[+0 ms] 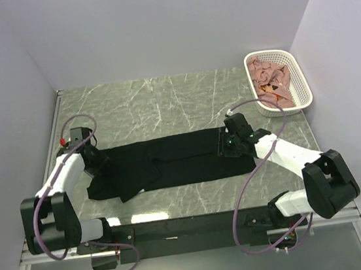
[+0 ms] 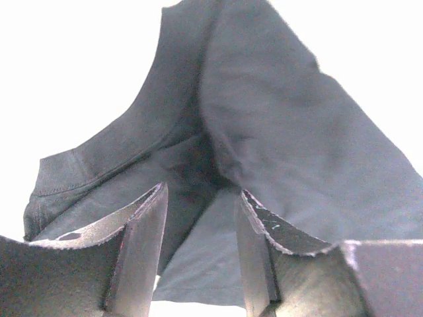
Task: Fold and stack the t-shirts
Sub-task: Fold the tshirt
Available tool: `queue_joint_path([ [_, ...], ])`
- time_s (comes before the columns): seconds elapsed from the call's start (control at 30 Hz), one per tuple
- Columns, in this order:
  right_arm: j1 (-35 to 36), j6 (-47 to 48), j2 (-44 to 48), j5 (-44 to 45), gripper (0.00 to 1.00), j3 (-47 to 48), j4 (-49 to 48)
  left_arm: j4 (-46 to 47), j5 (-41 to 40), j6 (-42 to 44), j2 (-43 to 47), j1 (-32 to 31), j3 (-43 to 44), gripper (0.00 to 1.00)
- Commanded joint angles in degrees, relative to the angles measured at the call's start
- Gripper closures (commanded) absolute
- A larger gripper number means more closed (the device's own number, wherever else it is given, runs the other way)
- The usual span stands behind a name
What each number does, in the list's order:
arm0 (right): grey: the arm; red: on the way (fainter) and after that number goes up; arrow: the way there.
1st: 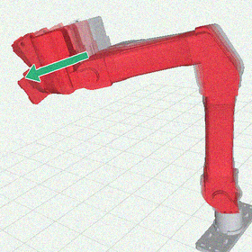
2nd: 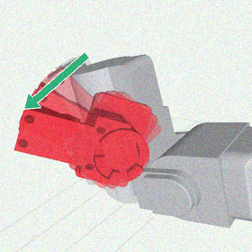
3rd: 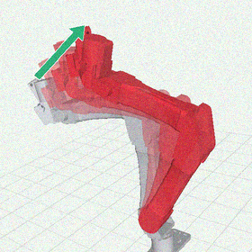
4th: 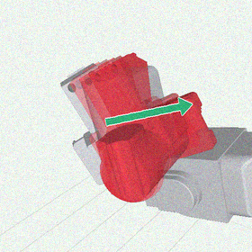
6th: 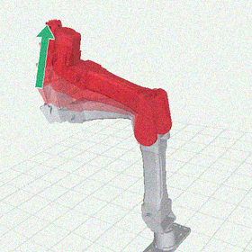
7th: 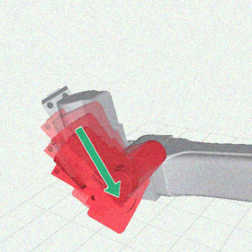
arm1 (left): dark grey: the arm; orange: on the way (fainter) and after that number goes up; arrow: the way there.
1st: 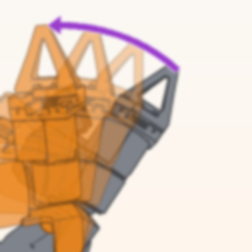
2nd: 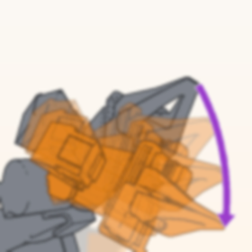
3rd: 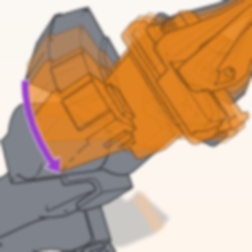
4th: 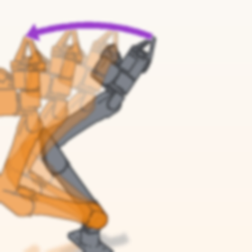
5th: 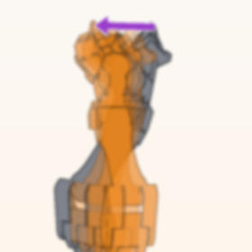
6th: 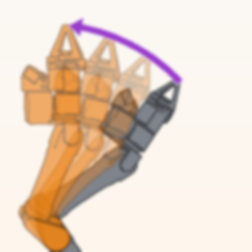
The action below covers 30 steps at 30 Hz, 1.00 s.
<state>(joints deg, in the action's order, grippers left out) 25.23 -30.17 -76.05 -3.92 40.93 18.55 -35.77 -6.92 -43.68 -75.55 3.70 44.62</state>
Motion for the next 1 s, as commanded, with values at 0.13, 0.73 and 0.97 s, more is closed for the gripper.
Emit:
queue_joint_path([
  [0.13,-8.9,-0.9,0.2,0.6,0.53,3.2,-2.5,3.2,0.2,1.8,4.2,0.3,3.4,0.5],
  [0.73,-24.4,-3.3,-9.0,-13.1,0.55,-0.9,-11.9,6.1,-1.9,1.8,-15.6,5.3,13.7,0.59],
  [0.97,-24.5,-5.3,-11.6,-19.3,0.55,5.7,-17.9,10.8,5.2,2.1,-13.0,5.4,15.9,0.55],
])
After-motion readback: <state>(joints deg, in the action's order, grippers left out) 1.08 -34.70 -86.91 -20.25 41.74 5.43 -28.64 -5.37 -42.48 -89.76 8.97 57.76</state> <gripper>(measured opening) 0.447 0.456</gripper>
